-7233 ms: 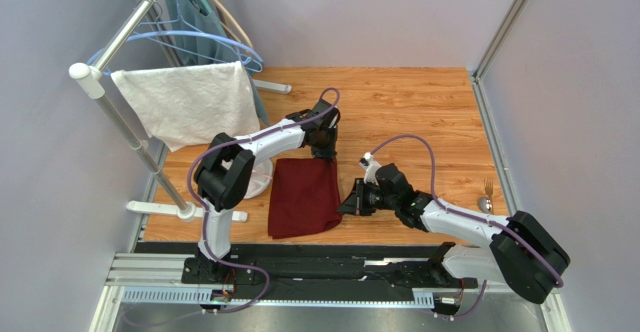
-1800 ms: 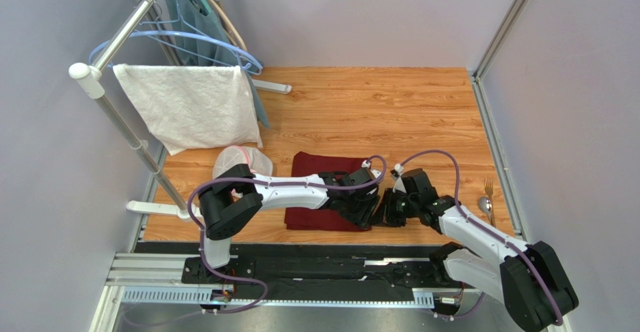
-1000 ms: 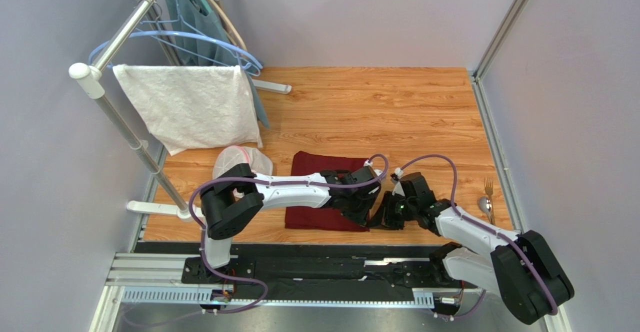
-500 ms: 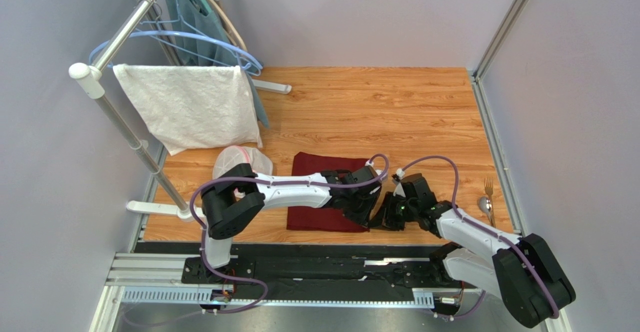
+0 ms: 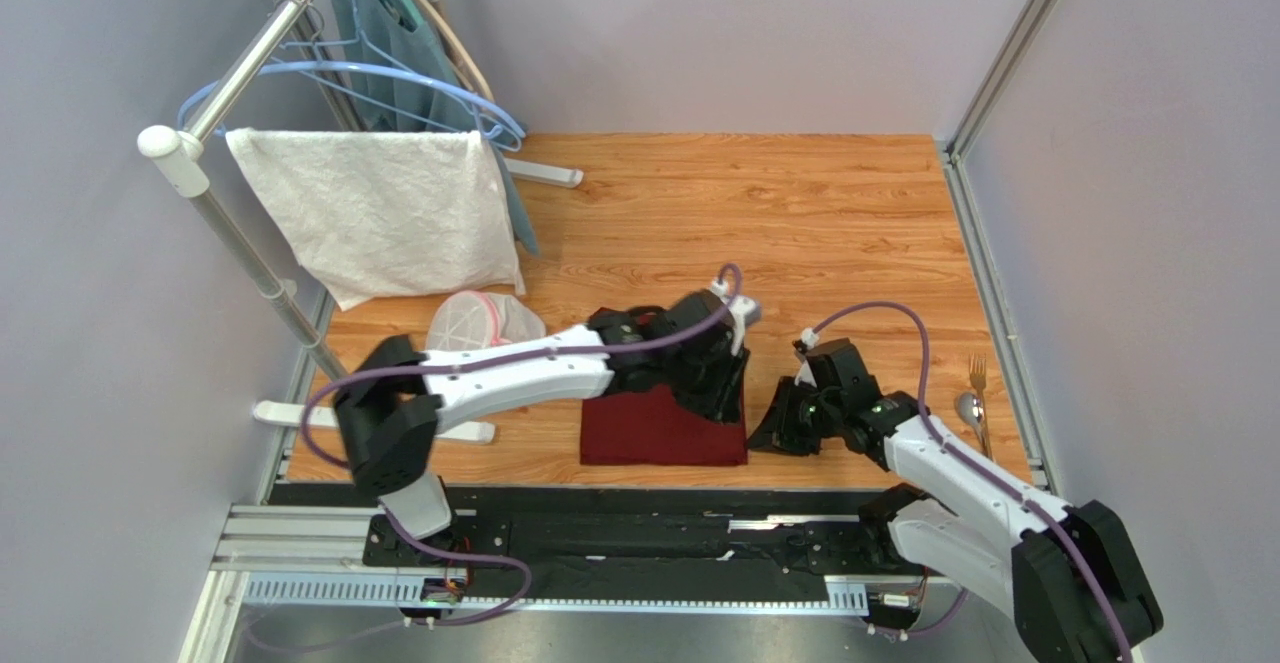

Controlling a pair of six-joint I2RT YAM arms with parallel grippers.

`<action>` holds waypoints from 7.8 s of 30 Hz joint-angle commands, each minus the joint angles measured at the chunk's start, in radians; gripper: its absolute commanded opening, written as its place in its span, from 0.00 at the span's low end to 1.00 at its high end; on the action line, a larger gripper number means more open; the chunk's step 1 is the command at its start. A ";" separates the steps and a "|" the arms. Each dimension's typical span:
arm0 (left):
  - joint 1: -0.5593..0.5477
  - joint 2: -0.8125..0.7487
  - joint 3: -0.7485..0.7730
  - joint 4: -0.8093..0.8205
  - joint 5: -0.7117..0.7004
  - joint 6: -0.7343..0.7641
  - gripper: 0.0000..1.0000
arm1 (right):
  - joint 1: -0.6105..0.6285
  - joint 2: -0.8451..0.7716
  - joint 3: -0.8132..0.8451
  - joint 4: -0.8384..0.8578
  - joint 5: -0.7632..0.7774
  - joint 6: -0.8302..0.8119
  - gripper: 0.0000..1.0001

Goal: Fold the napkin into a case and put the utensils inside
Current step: Smooth out the lower triangle-folded napkin at the center of the board, then move the lower triangle-folded napkin to the center of the board, then pick up the lower triangle-folded napkin from the center of the board, then fold the lower triangle-folded napkin at the center of the board.

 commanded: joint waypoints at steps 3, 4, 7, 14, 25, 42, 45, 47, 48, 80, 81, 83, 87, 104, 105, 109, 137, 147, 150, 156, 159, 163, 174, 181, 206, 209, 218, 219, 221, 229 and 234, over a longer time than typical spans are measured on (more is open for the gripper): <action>0.214 -0.255 -0.095 0.011 0.028 0.044 0.27 | 0.025 -0.064 0.172 -0.168 0.042 -0.070 0.18; 0.274 -0.269 -0.110 0.017 0.035 0.045 0.26 | 0.054 -0.055 0.184 -0.158 0.031 -0.072 0.19; 0.369 -0.276 -0.162 0.054 0.057 0.041 0.21 | 0.117 0.012 0.219 -0.095 -0.016 -0.054 0.20; 0.423 -0.254 -0.189 0.094 0.058 0.042 0.19 | 0.114 0.144 0.164 -0.013 -0.046 -0.067 0.09; 0.478 -0.135 -0.161 0.126 0.077 0.025 0.30 | 0.046 0.125 0.061 -0.121 0.212 0.011 0.00; 0.543 0.011 -0.137 0.177 -0.018 0.040 0.22 | -0.016 0.477 0.612 -0.023 0.067 -0.170 0.15; 0.546 0.040 -0.135 0.191 -0.024 0.039 0.22 | -0.044 0.607 0.689 0.014 0.070 -0.190 0.15; 0.553 0.057 -0.130 0.203 -0.029 0.036 0.22 | -0.076 0.695 0.738 0.039 0.047 -0.207 0.15; 0.558 0.071 -0.129 0.205 -0.026 0.036 0.22 | -0.085 0.726 0.753 0.036 0.054 -0.227 0.14; 0.639 0.254 0.012 0.182 0.002 -0.027 0.22 | -0.158 0.621 0.663 -0.047 -0.016 -0.302 0.18; 0.639 0.261 0.015 0.168 0.008 -0.025 0.21 | -0.121 0.594 0.599 -0.050 -0.018 -0.302 0.20; 0.638 0.254 -0.001 0.172 0.008 -0.035 0.20 | -0.086 0.550 0.531 -0.056 -0.010 -0.294 0.21; 0.638 0.214 -0.060 0.205 -0.009 -0.033 0.21 | -0.073 0.453 0.340 -0.041 0.019 -0.215 0.20; 0.527 -0.041 -0.144 0.160 -0.058 0.022 0.33 | -0.018 0.261 0.382 -0.237 0.550 -0.170 0.29; 0.527 -0.094 -0.143 0.143 -0.078 0.028 0.35 | 0.012 0.243 0.403 -0.243 0.563 -0.216 0.37; 0.532 -0.229 -0.133 0.062 -0.149 0.027 0.42 | 0.170 0.227 0.497 -0.222 0.477 -0.299 0.60; 0.575 -0.713 -0.477 0.053 -0.124 -0.091 0.40 | 0.599 0.866 0.812 -0.198 0.610 -0.222 0.54; 0.582 -0.697 -0.508 0.057 -0.106 -0.078 0.43 | 0.599 0.918 0.808 -0.188 0.617 -0.176 0.13; 0.587 -0.662 -0.506 0.057 -0.054 -0.056 0.48 | 0.594 0.902 0.828 -0.196 0.611 -0.169 0.00; 0.587 -0.561 -0.519 0.119 0.094 -0.042 0.68 | 0.551 0.777 0.787 -0.112 0.447 -0.141 0.00; 0.587 -0.491 -0.512 0.175 0.175 -0.105 0.70 | 0.519 0.706 0.743 -0.040 0.345 -0.115 0.00; 0.584 -0.398 -0.518 0.249 0.218 -0.223 0.70 | 0.482 0.657 0.694 0.031 0.280 -0.095 0.00; 0.564 -0.197 -0.506 0.375 0.278 -0.377 0.70 | 0.444 0.623 0.624 0.143 0.194 -0.061 0.00; 0.564 -0.164 -0.492 0.358 0.212 -0.340 0.56 | 0.421 0.611 0.591 0.181 0.139 -0.055 0.00; 0.409 -0.136 -0.147 0.022 -0.210 -0.061 0.00 | 0.283 0.625 0.393 0.499 -0.243 0.048 0.00; 0.398 -0.128 -0.140 0.042 -0.205 -0.081 0.00 | 0.272 0.605 0.368 0.516 -0.256 0.042 0.00; 0.352 -0.035 -0.025 -0.009 -0.276 -0.065 0.00 | 0.192 0.553 0.249 0.573 -0.314 0.046 0.00; 0.345 -0.026 -0.014 -0.012 -0.280 -0.062 0.00 | 0.175 0.548 0.236 0.574 -0.320 0.040 0.00; 0.339 0.002 0.015 -0.015 -0.280 -0.062 0.00 | 0.157 0.536 0.203 0.577 -0.328 0.032 0.00; 0.302 0.065 0.084 -0.030 -0.310 -0.073 0.00 | 0.071 0.485 0.126 0.553 -0.355 -0.012 0.00; 0.285 0.106 0.140 -0.038 -0.313 -0.068 0.00 | 0.027 0.459 0.075 0.550 -0.368 -0.020 0.00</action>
